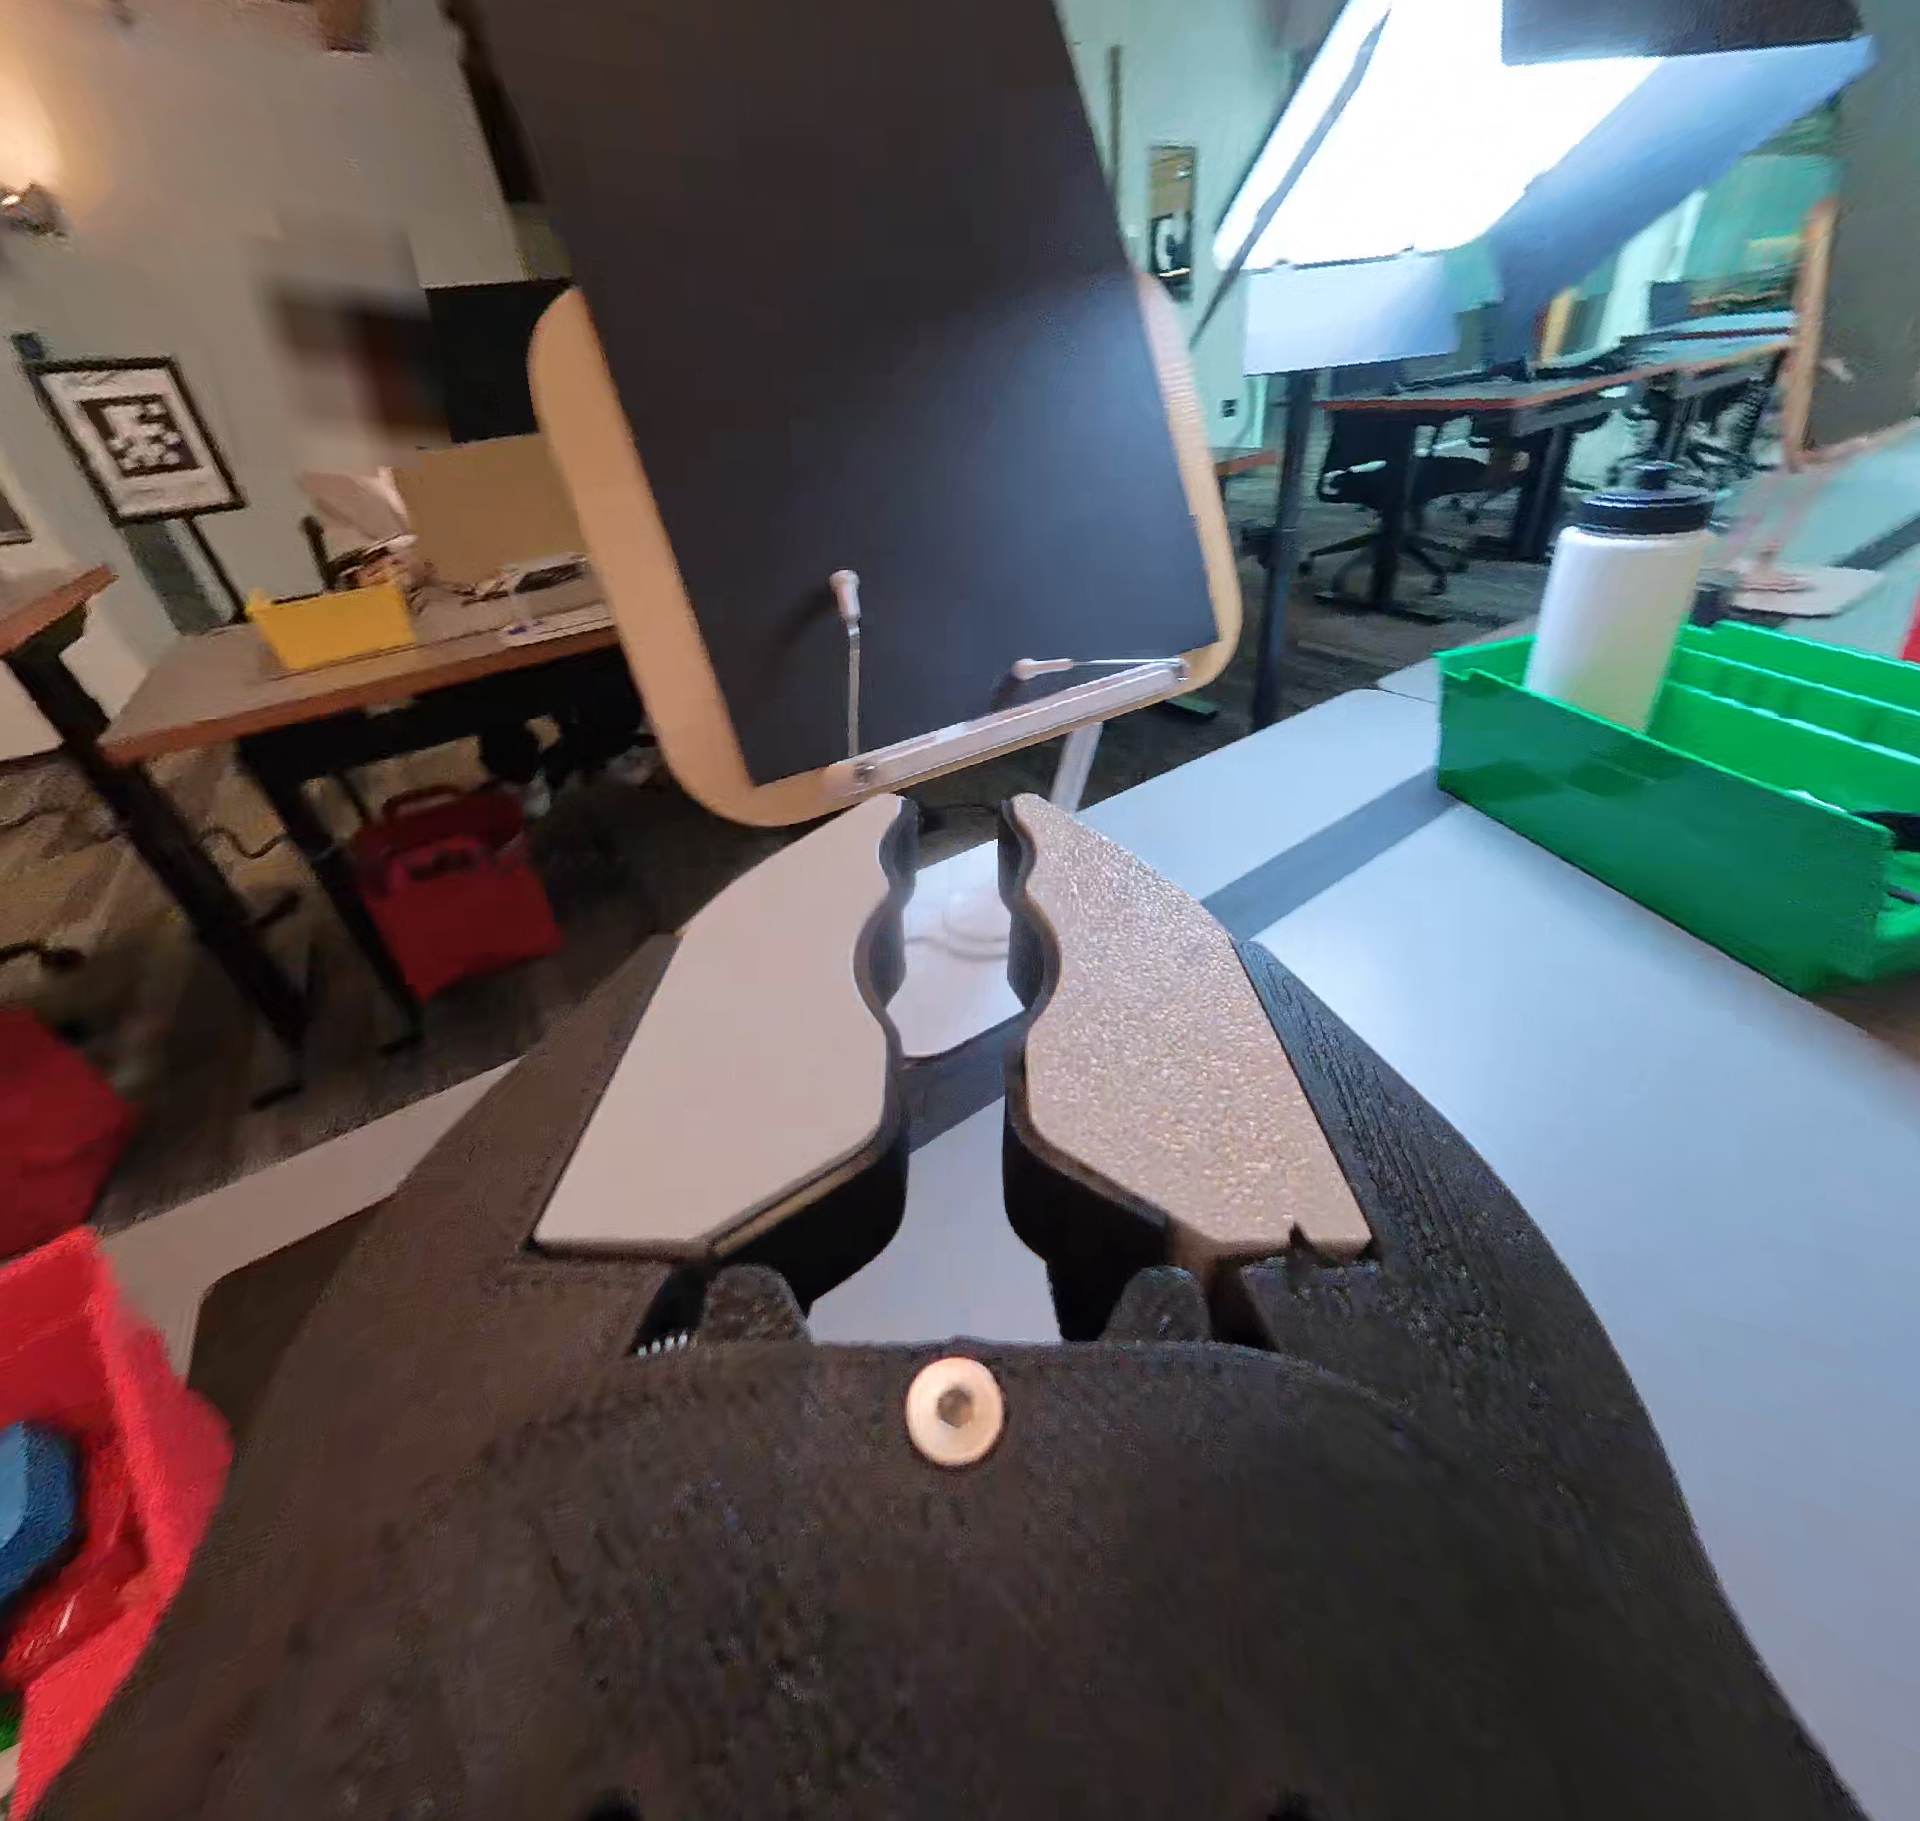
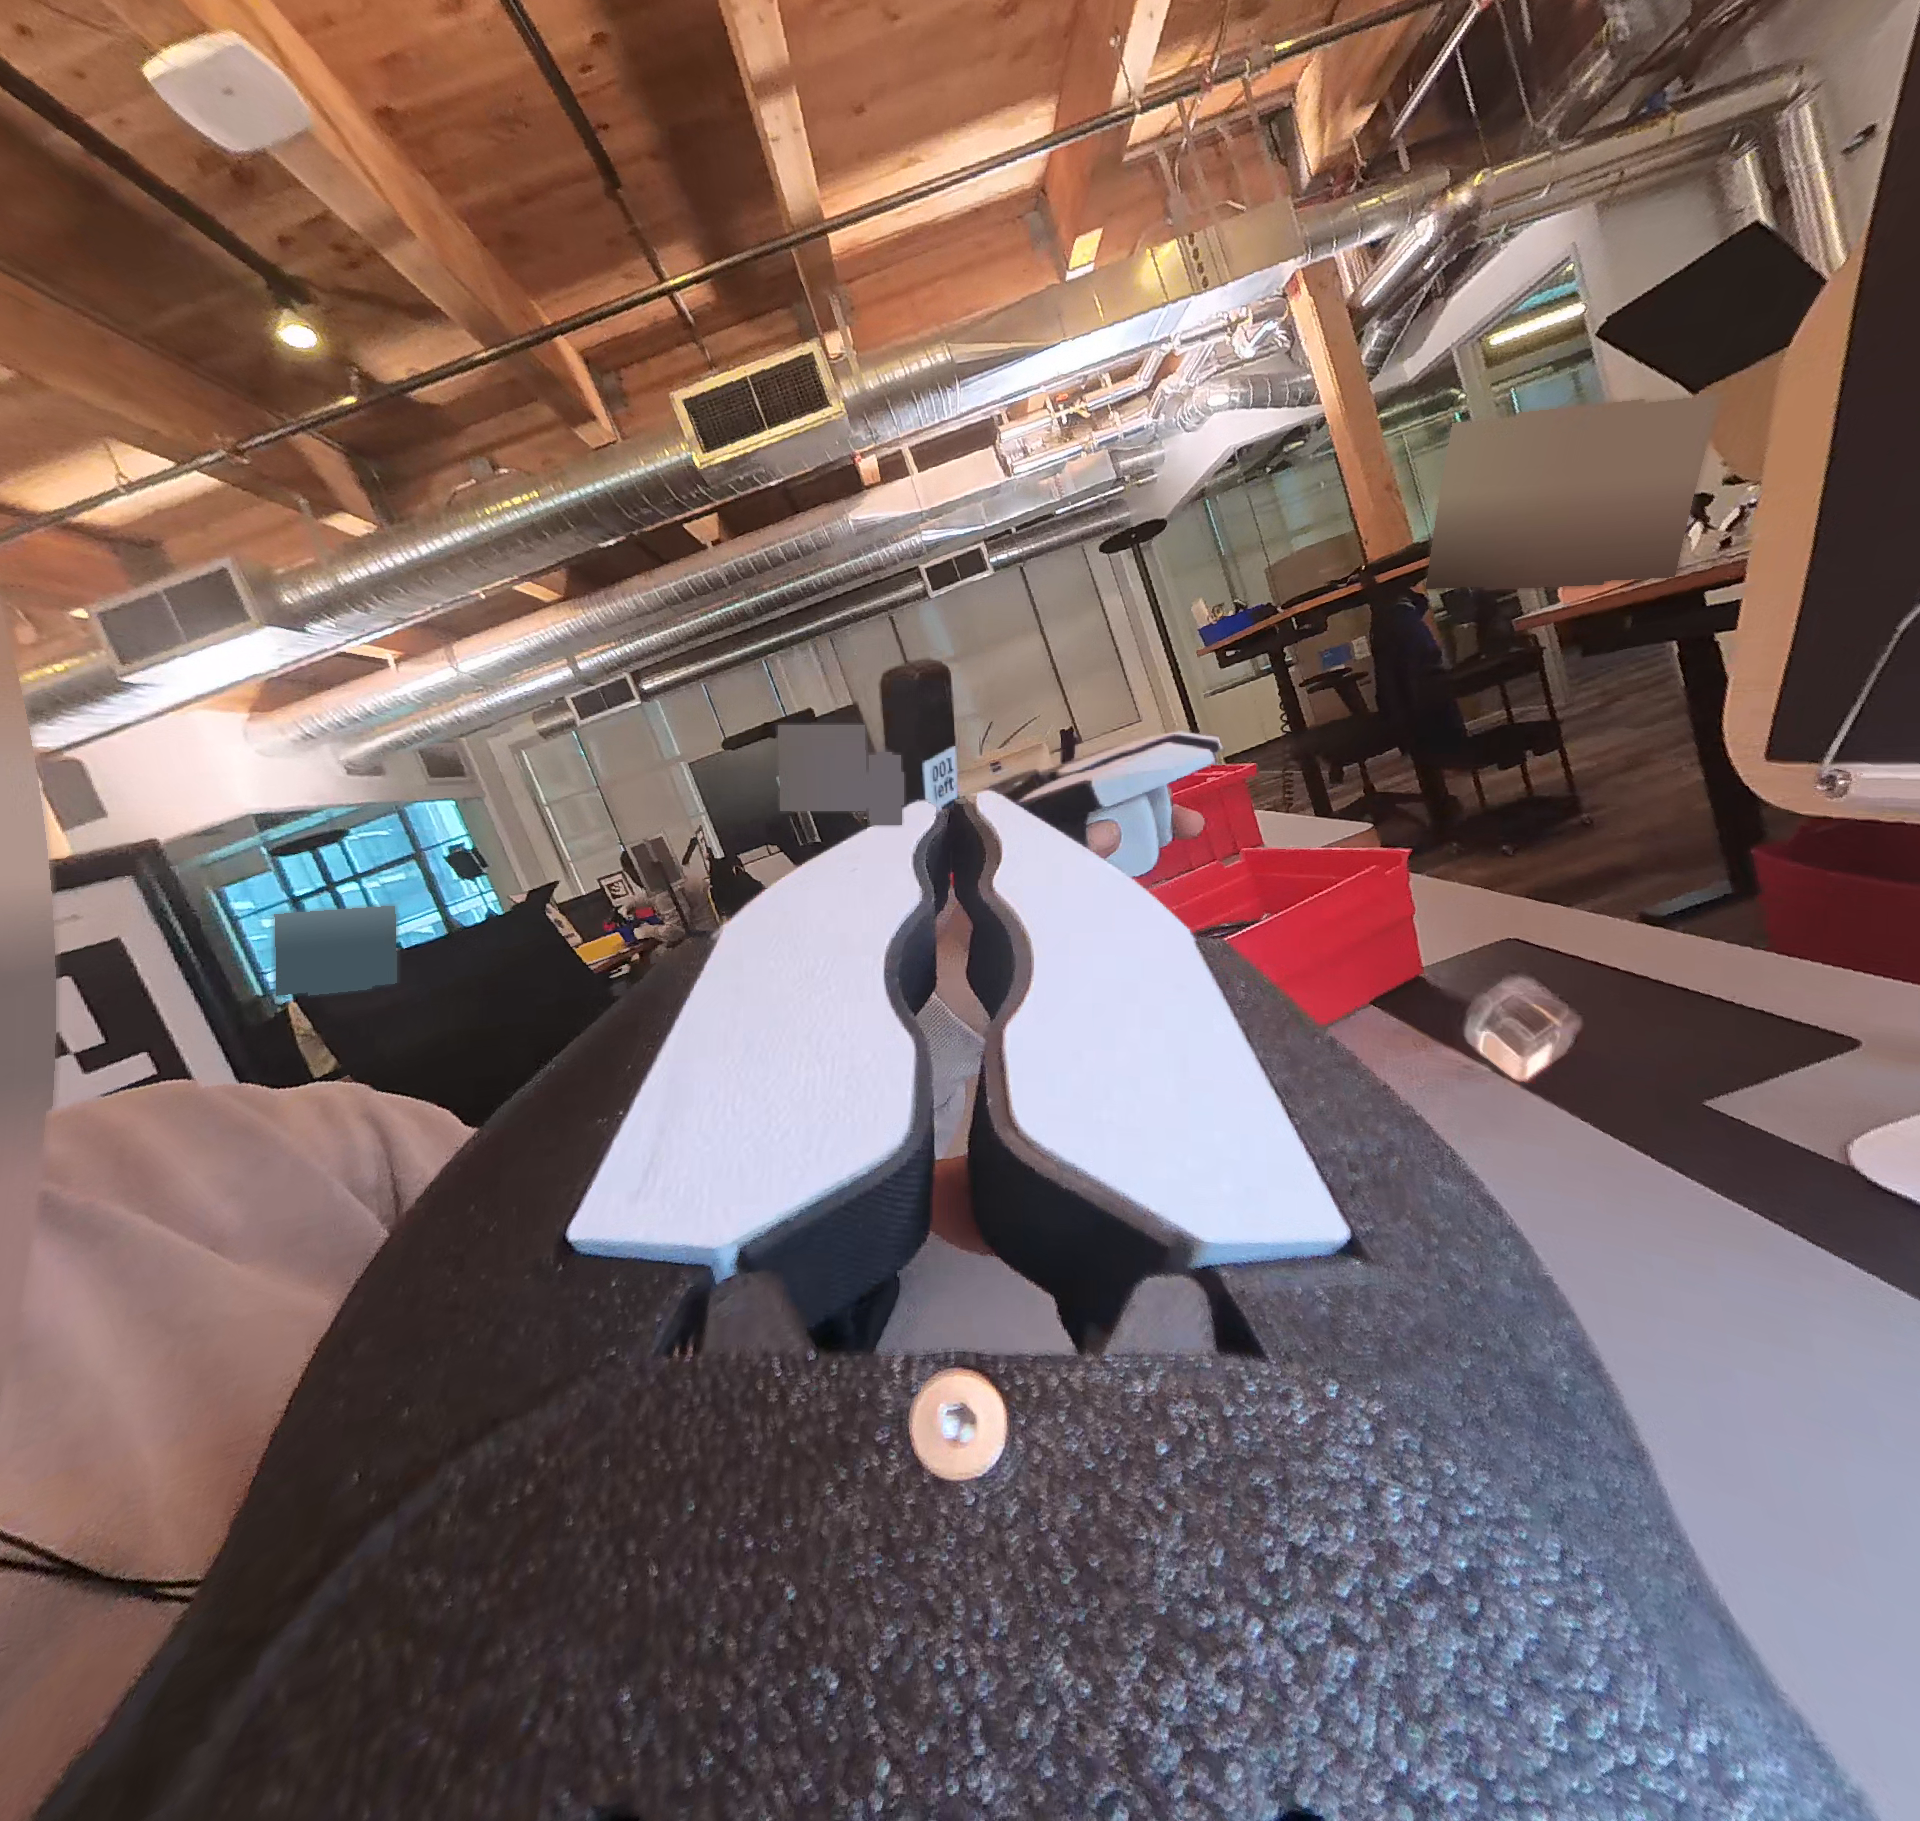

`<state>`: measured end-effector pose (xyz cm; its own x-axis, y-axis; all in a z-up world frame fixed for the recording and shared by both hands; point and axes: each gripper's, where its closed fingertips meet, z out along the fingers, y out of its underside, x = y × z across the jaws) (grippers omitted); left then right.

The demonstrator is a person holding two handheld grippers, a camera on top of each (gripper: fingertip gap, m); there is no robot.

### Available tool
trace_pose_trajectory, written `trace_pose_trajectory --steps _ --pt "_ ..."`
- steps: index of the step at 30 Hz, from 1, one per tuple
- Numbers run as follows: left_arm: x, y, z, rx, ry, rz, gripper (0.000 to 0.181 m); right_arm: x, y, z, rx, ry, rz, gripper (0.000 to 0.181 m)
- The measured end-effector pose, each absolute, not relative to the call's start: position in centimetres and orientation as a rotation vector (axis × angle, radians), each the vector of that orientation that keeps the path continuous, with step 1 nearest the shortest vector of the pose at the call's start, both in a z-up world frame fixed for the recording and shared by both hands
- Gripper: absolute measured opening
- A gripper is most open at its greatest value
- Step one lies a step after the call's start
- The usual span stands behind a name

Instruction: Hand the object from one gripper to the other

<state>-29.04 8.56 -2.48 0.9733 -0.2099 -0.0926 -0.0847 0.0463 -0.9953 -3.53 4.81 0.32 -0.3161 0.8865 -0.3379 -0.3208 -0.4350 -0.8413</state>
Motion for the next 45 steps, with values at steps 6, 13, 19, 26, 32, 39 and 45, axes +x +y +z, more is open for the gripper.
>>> trace_pose_trajectory --steps 6,13,19,26,32,39,45 --pt "-31.2 8.8 -2.8 -1.516 0.171 -0.087 0.017 -3.0 5.4 0.7 -1.043 -0.826 1.837 0.0" --pt "-30.5 8.6 -2.3 -1.495 0.187 -0.081 0.019 -2.8 5.5 1.0 -1.038 -0.812 1.827 0.0" --pt "-30.5 8.4 -2.0 -1.481 0.185 -0.087 0.019 -2.9 5.6 0.8 -1.042 -0.807 1.827 0.0" --pt "-30.4 8.4 -2.0 -1.479 0.183 -0.09 0.02 -3.0 5.6 0.8 -1.042 -0.807 1.82 0.0" --pt "-30.4 8.6 -2.2 -1.488 0.184 -0.086 0.021 -3.1 5.6 0.6 -1.045 -0.814 1.81 0.0" --pt "-30.6 9.1 -3.1 -1.518 0.176 -0.085 0.024 -2.8 5.9 0.9 -1.042 -0.805 1.789 0.002" --pt "-32.3 11.7 -5.6 -1.607 0.132 -0.058 0.032 -1.9 7.1 1.7 -1.045 -0.778 1.713 0.004"
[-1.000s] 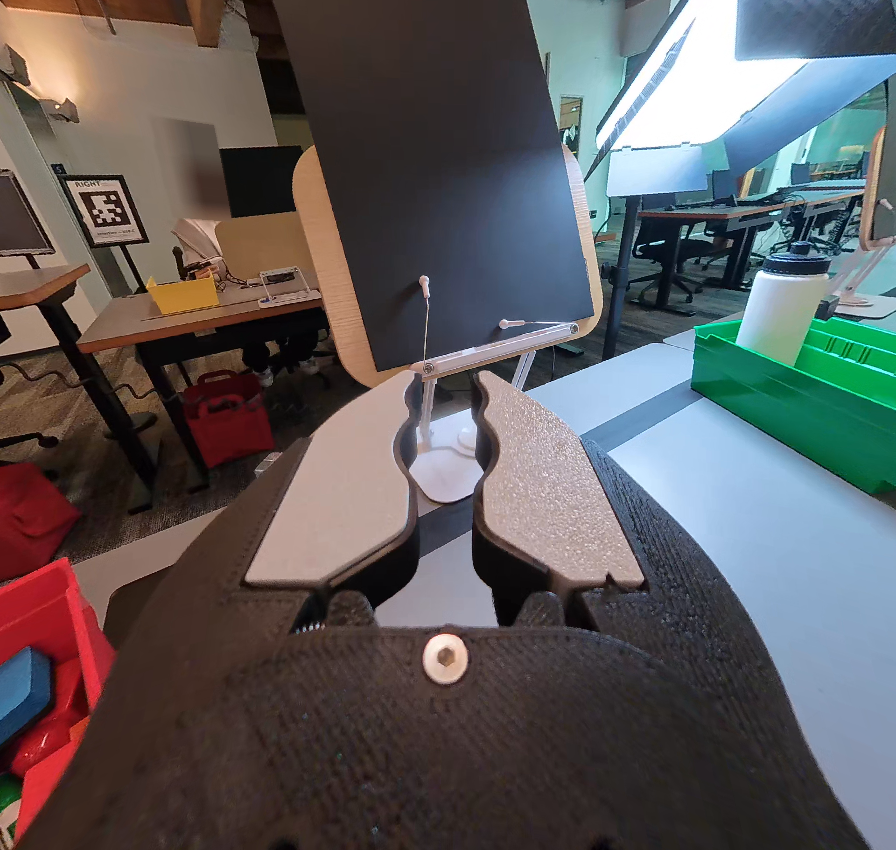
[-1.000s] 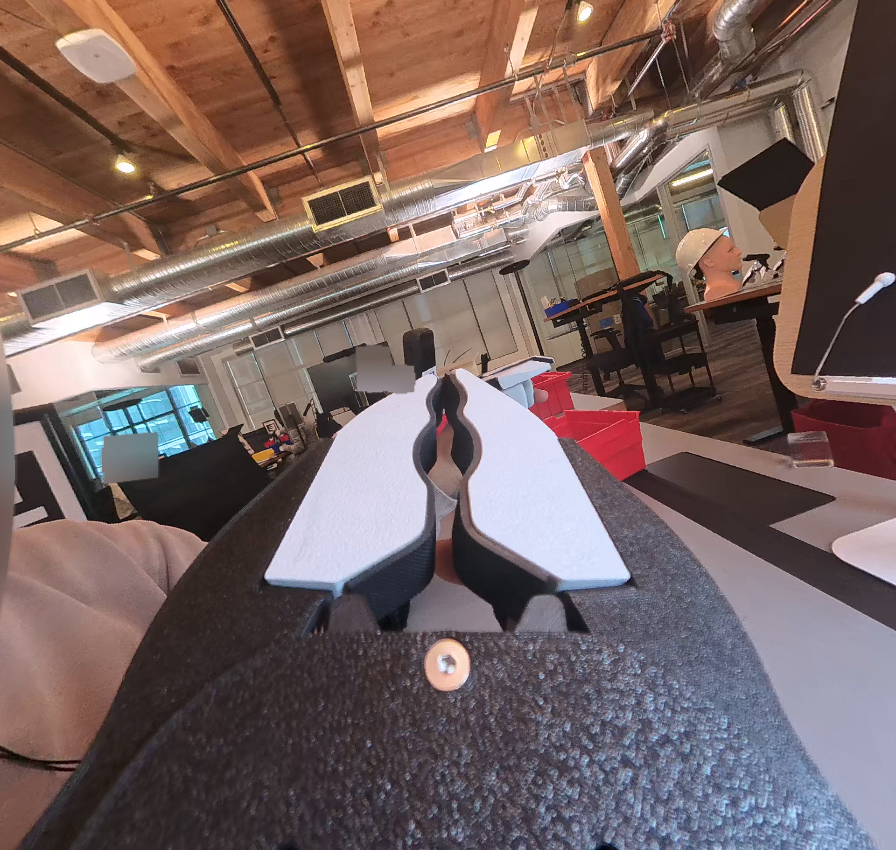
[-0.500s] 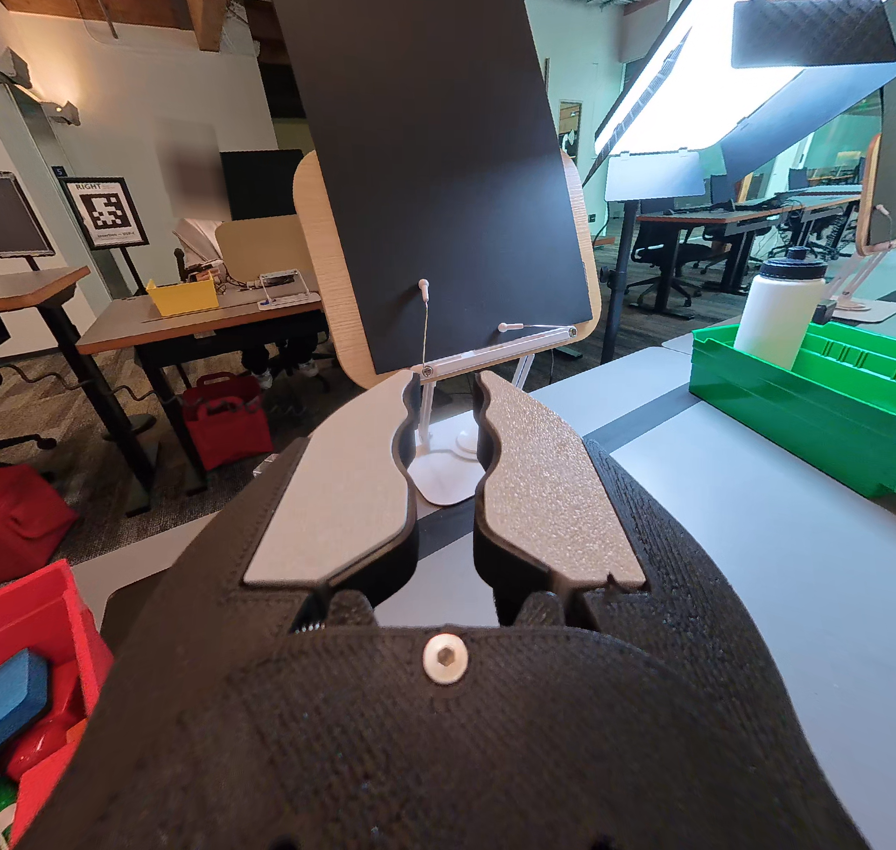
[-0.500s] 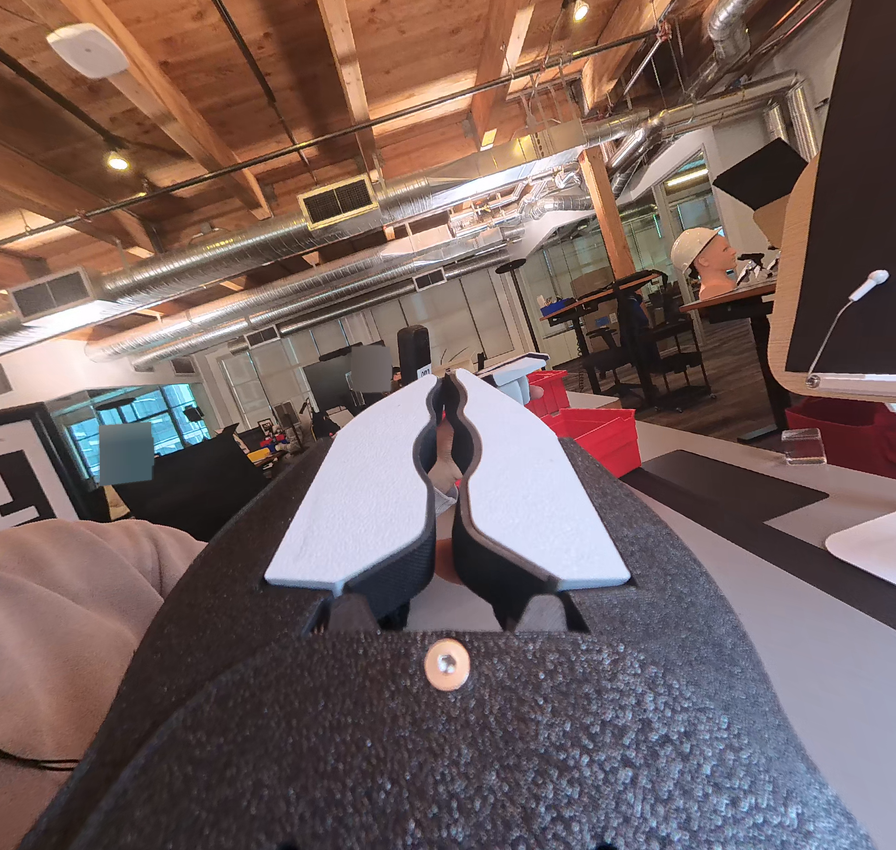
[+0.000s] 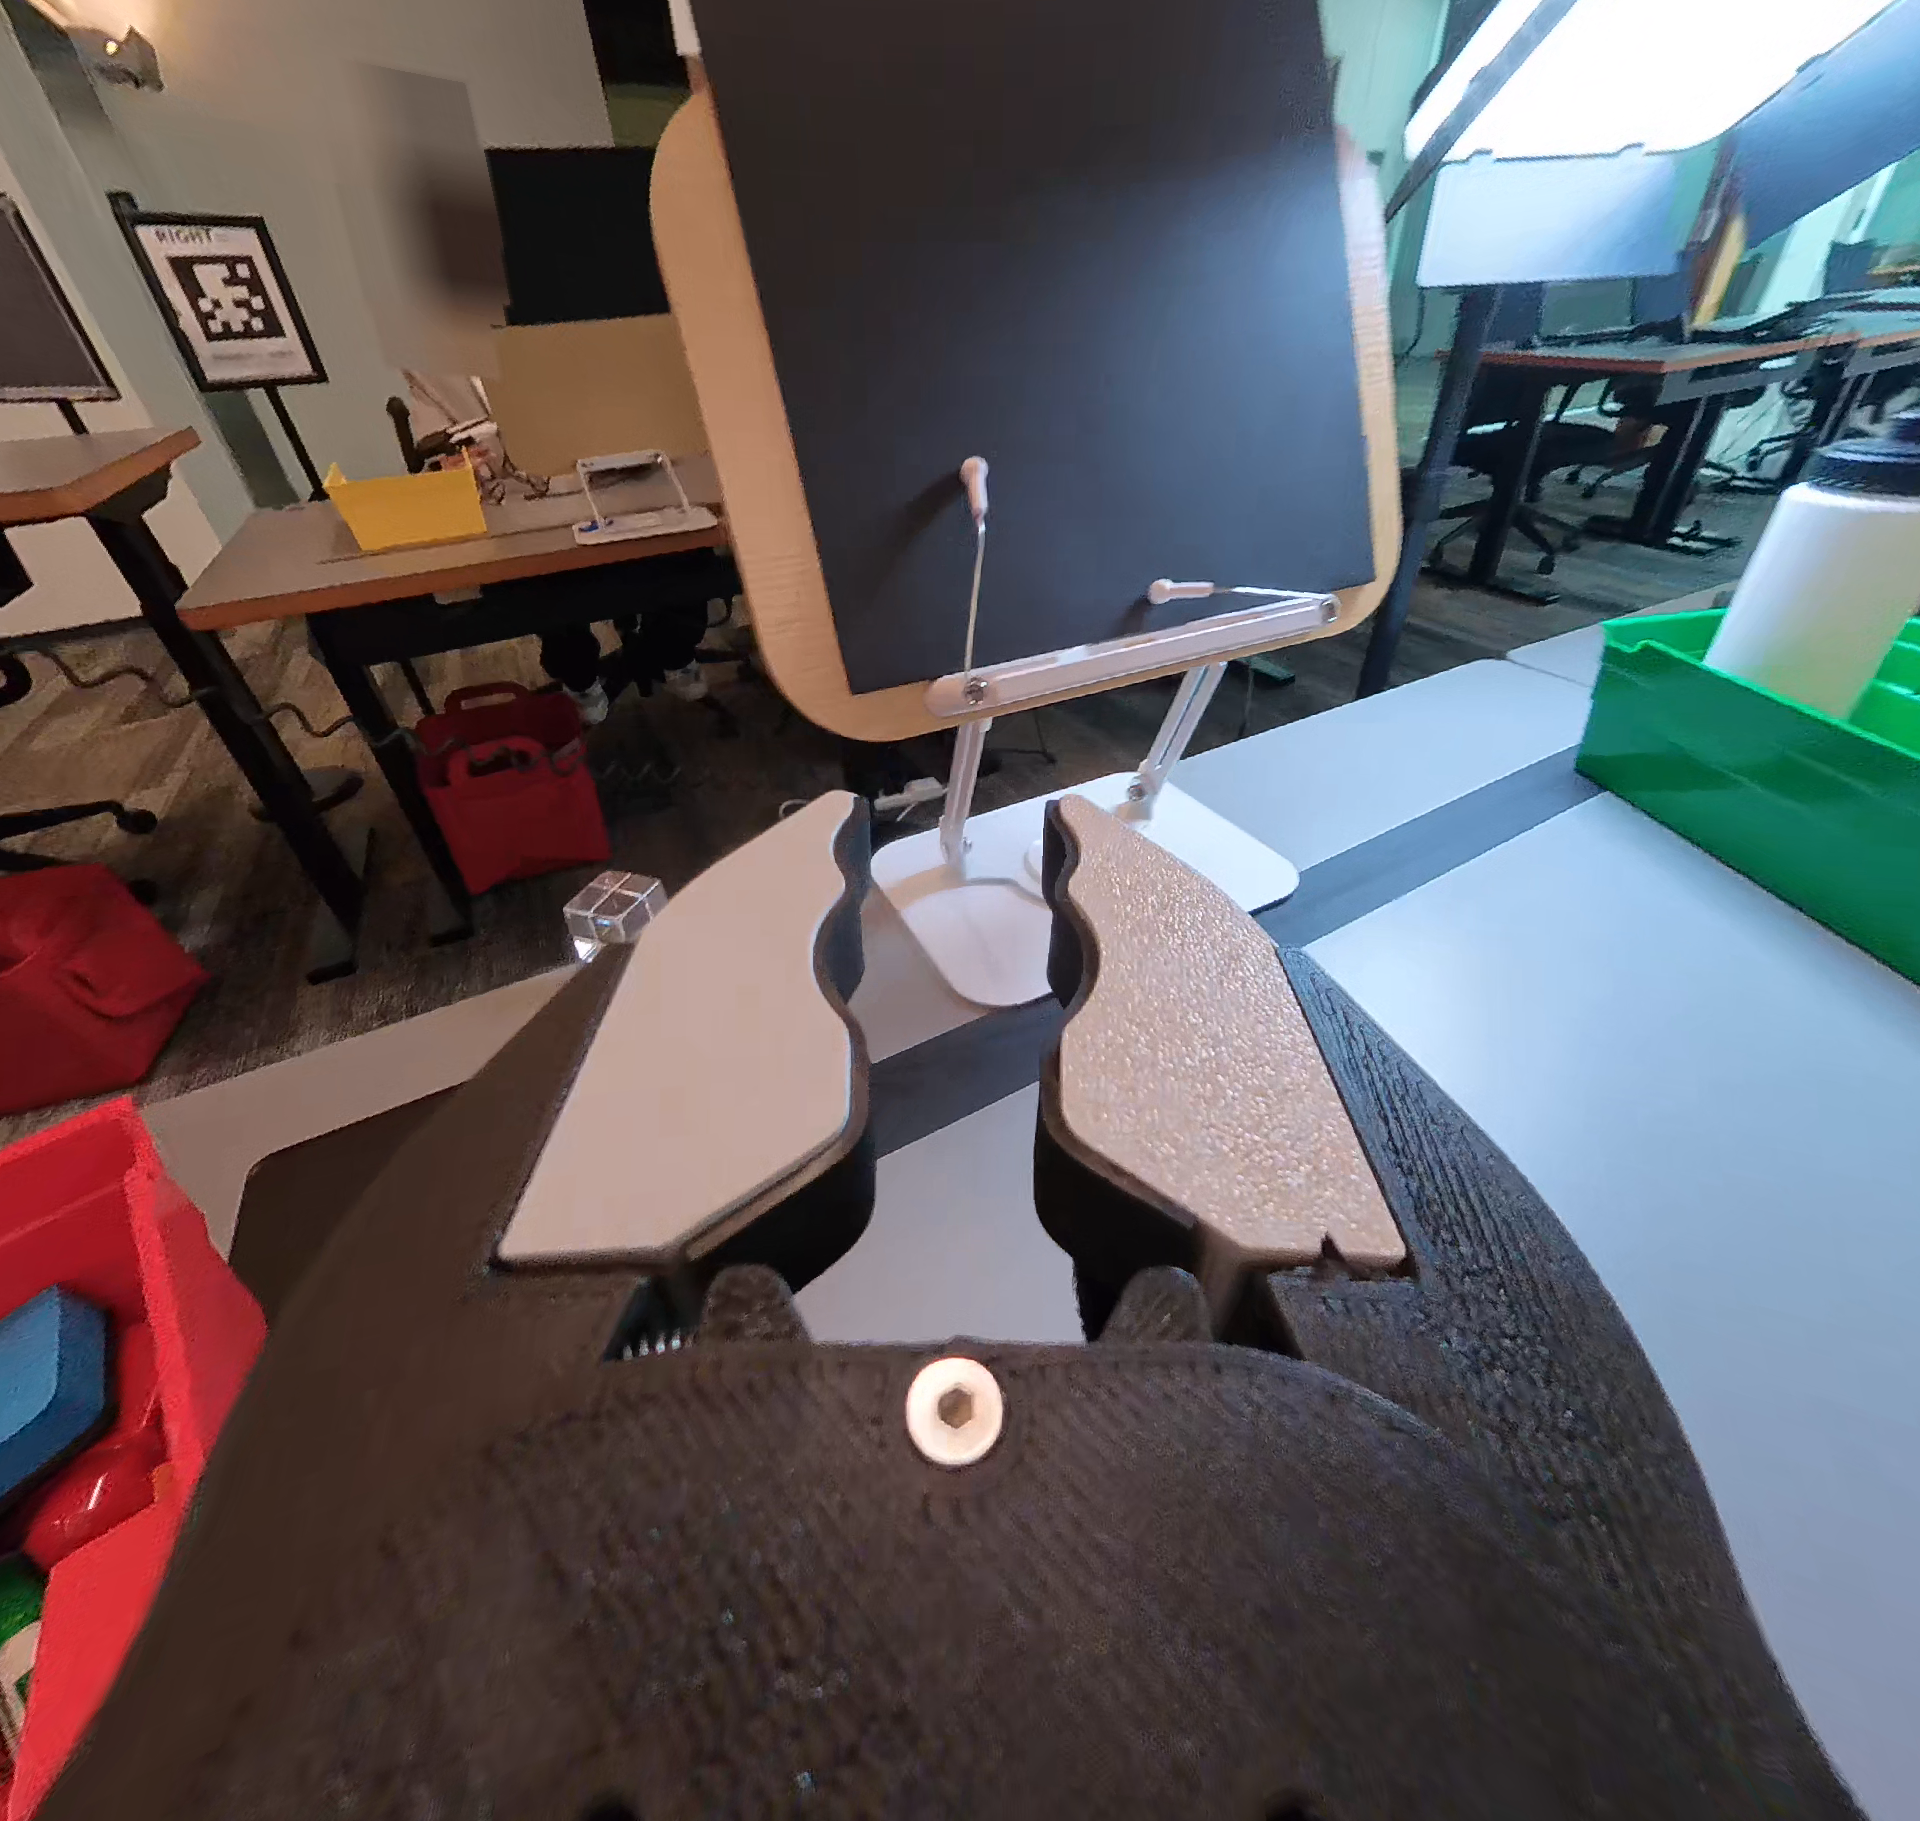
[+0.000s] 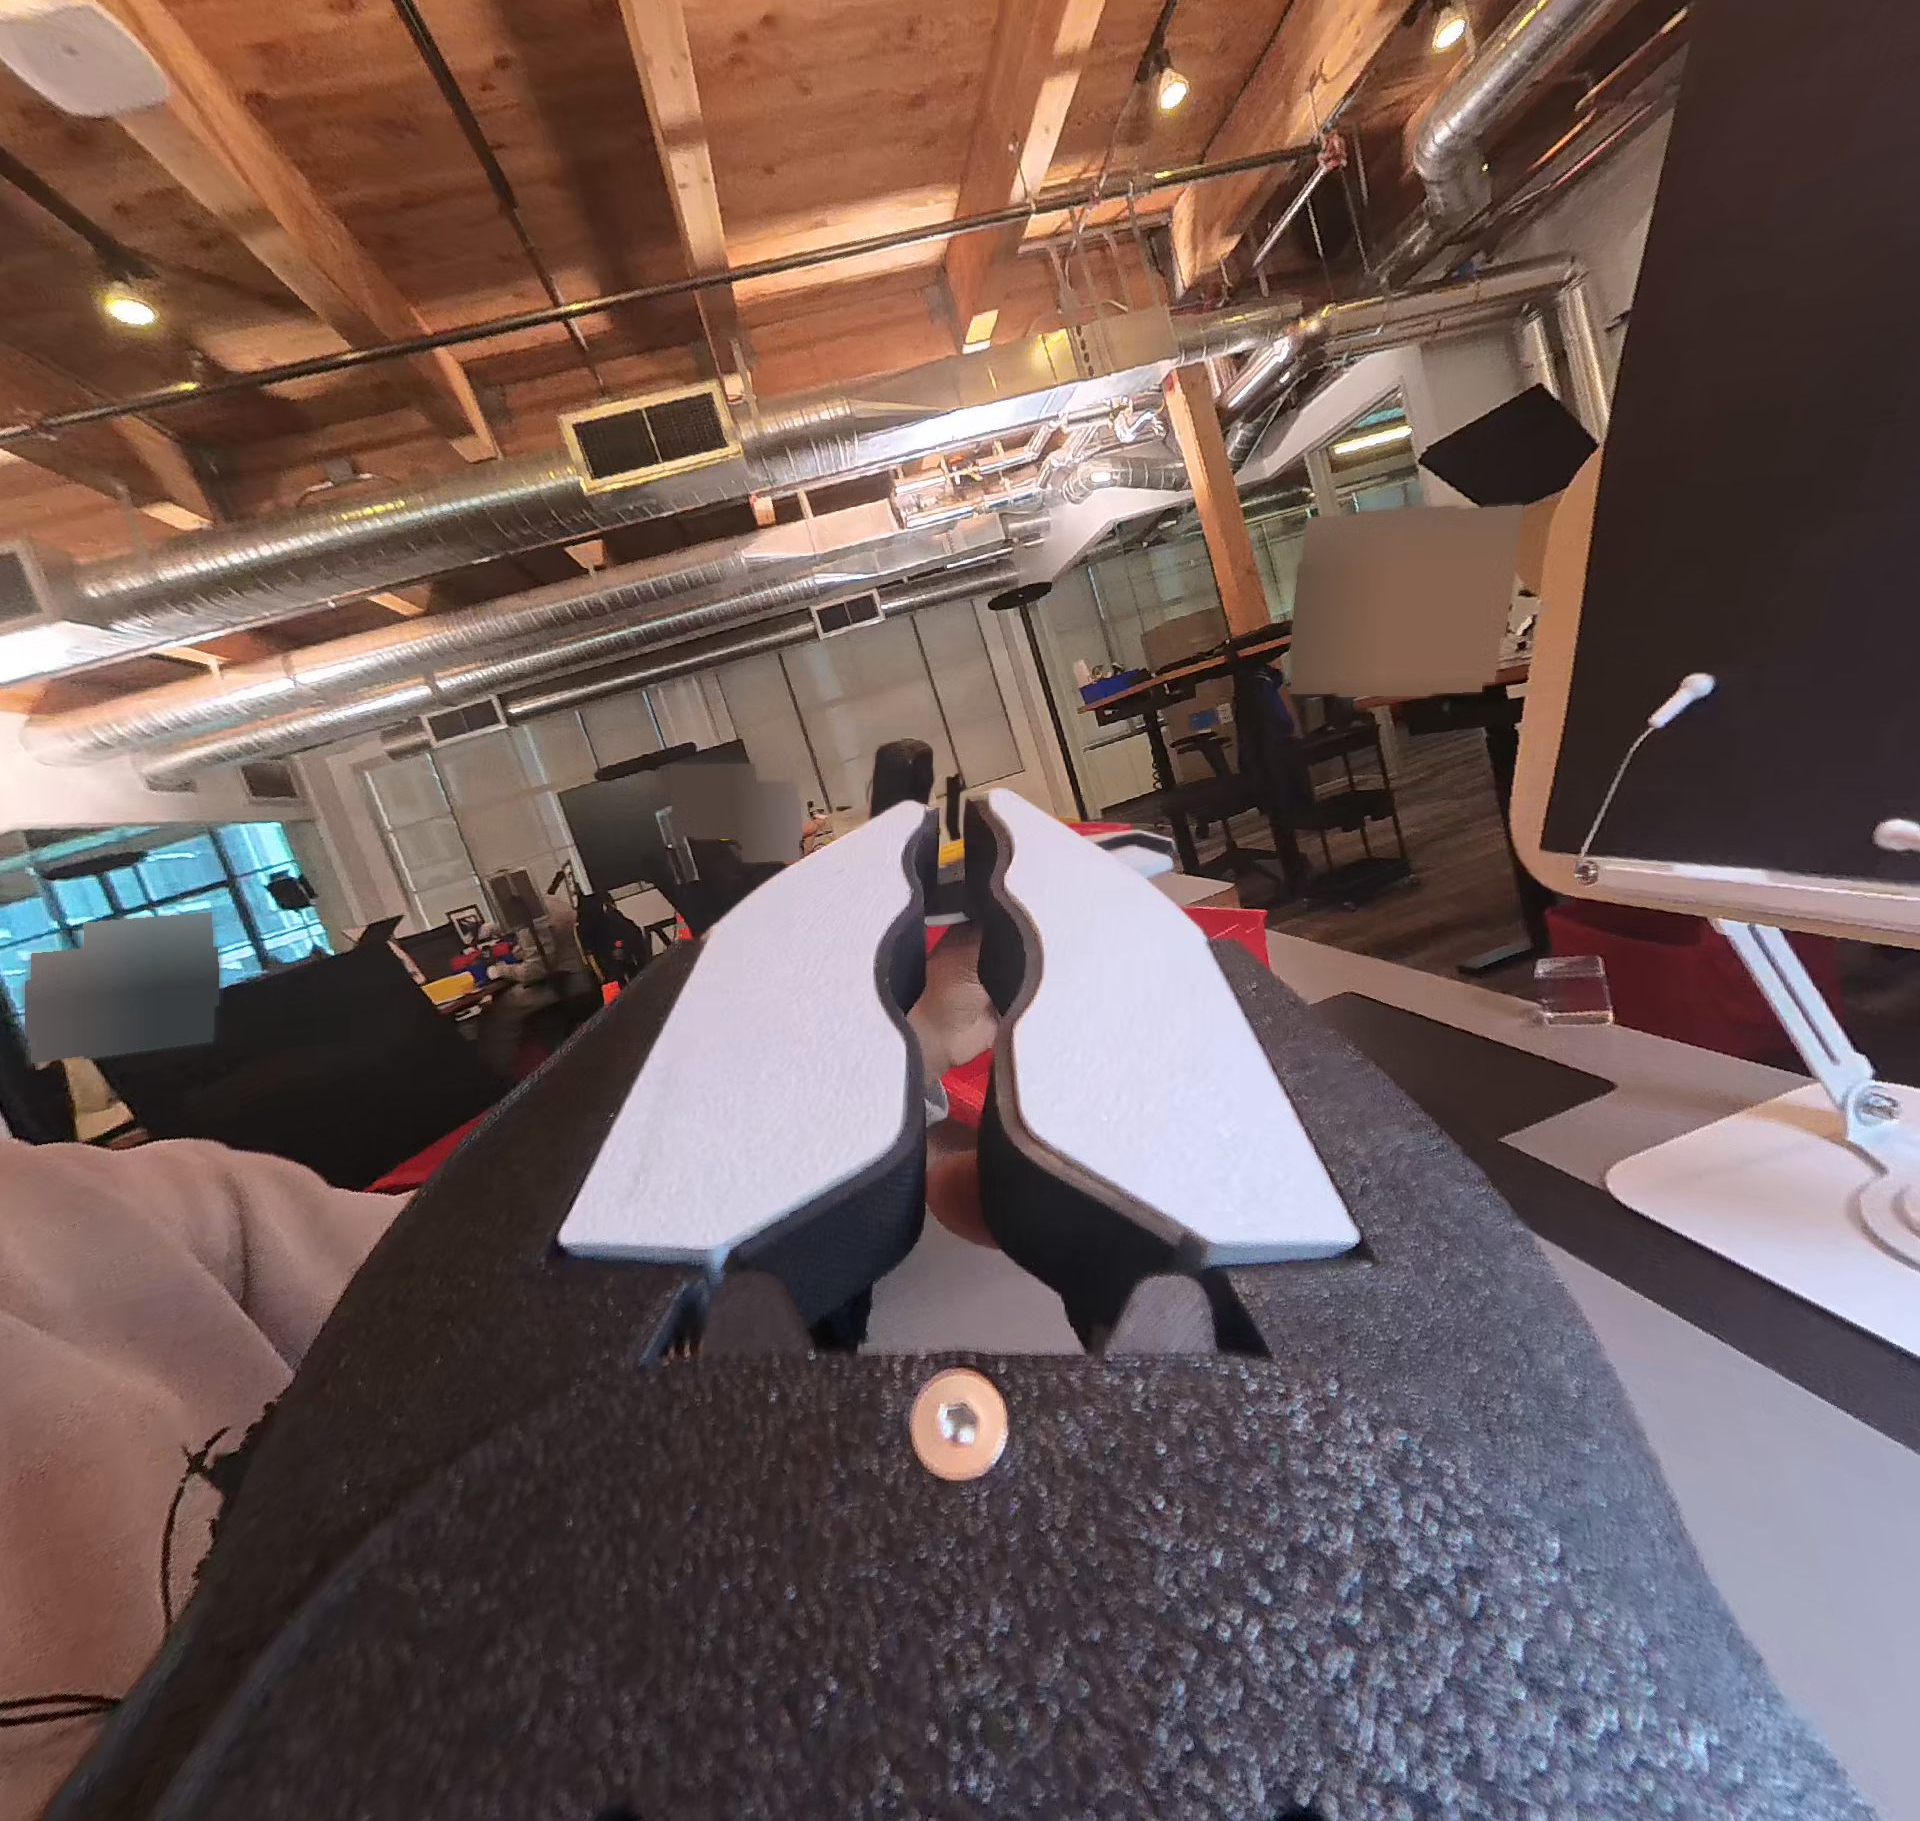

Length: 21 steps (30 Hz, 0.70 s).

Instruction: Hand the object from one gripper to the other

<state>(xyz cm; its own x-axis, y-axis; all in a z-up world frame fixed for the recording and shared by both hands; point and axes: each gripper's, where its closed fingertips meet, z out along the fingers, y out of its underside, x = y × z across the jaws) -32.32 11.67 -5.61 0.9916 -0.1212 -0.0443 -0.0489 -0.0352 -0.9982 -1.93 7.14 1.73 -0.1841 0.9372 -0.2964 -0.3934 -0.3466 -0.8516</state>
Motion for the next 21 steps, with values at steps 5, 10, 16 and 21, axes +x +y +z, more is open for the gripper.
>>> trace_pose_trajectory --steps 5,10,16,21 --pt "-36.7 17.2 -9.0 -1.711 0.008 -0.025 0.041 -1.4 8.7 1.5 -1.072 -0.744 1.699 0.005" --pt "-40.9 23.1 -13.2 -1.832 -0.077 -0.019 0.053 -1.4 10.0 0.6 -1.104 -0.742 1.676 0.005" --pt "-43.9 27.9 -17.6 -1.992 0.022 0.029 0.066 -1.5 11.5 -0.6 -1.146 -0.753 1.664 0.006" --pt "-45.7 30.6 -20.4 -2.124 0.129 0.073 0.075 -2.2 12.4 -2.2 -1.191 -0.766 1.682 0.007"
